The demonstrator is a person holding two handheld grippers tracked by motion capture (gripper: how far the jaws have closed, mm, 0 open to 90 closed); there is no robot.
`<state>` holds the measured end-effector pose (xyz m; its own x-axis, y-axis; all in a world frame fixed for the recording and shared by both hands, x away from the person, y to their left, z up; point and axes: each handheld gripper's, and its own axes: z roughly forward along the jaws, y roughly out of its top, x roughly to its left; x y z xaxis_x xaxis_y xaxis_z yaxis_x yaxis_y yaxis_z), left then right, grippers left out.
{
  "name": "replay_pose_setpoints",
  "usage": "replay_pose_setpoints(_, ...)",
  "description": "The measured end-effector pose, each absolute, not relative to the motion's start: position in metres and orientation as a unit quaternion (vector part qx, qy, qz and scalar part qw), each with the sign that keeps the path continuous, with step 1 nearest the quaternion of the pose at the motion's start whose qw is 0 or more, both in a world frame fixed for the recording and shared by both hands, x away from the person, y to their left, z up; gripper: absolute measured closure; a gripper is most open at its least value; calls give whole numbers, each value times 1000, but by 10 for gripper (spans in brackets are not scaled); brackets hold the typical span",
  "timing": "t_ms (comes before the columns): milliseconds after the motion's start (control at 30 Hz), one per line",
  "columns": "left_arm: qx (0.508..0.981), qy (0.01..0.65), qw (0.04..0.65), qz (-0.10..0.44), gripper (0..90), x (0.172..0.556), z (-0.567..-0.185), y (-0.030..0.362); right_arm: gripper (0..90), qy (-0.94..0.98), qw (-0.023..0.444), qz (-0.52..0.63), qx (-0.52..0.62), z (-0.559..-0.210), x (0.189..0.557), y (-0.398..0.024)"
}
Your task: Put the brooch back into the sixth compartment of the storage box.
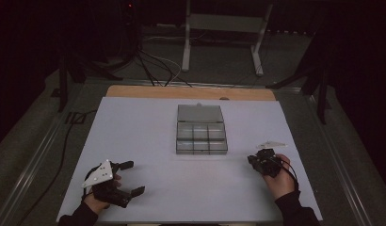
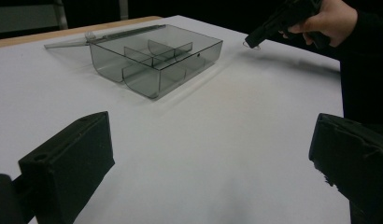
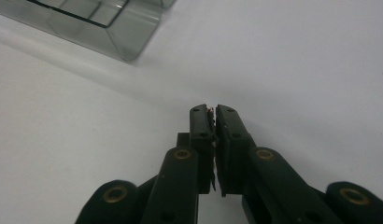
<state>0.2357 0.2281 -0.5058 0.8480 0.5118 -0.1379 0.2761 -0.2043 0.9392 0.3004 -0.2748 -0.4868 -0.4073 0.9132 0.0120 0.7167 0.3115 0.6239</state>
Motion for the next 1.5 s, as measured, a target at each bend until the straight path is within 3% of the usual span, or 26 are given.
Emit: replay_pose_setpoints(1500,769,256,576,103,15,235,-506,228,856,808,166,304,477,-463,306,-246)
